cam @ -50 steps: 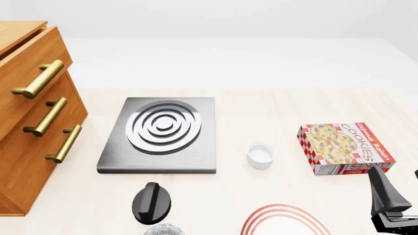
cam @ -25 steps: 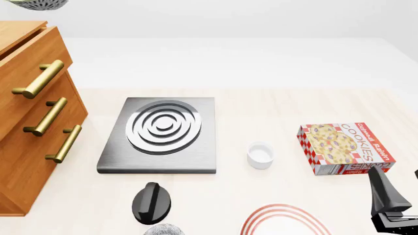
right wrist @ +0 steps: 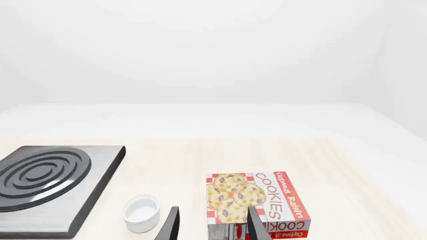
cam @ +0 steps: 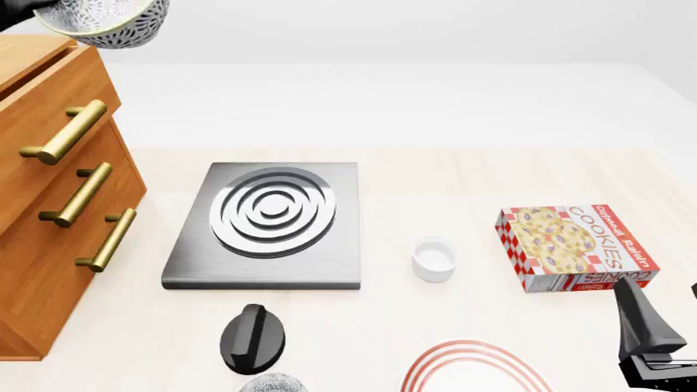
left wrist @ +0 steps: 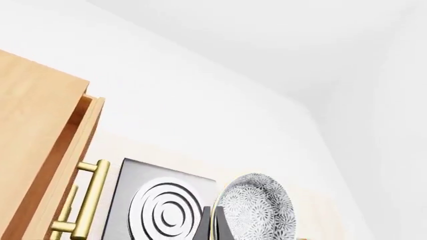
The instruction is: Pick the akita bowl on the wooden cabinet and place it on the plate.
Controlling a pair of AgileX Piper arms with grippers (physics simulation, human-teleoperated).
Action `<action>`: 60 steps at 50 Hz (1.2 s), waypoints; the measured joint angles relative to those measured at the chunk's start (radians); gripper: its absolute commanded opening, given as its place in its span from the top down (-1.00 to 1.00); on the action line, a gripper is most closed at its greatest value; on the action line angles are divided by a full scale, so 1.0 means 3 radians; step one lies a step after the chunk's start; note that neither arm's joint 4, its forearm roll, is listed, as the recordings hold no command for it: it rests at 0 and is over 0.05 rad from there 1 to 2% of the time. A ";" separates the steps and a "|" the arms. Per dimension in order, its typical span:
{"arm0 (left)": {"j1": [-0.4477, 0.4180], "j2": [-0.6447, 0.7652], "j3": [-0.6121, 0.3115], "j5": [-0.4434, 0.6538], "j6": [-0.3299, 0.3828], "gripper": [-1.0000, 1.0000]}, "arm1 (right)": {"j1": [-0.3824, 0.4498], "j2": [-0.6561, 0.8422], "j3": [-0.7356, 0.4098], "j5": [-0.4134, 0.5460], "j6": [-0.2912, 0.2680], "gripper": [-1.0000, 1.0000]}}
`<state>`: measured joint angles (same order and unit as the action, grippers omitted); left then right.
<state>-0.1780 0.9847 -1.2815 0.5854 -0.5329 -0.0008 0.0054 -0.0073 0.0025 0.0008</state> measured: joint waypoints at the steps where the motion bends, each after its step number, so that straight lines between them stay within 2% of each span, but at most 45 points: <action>1: -0.0013 -0.0002 0.0005 0.0001 0.0003 1.00 | 0.0000 0.0000 0.0000 0.0000 0.0000 -1.00; 60: -0.0591 0.0145 0.0357 -0.0207 0.0021 1.00 | 0.0000 0.0000 0.0000 0.0000 0.0000 -1.00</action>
<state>-0.3551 1.0281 -1.1745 0.5232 -0.5264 -0.0008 0.0054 -0.0073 0.0025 0.0009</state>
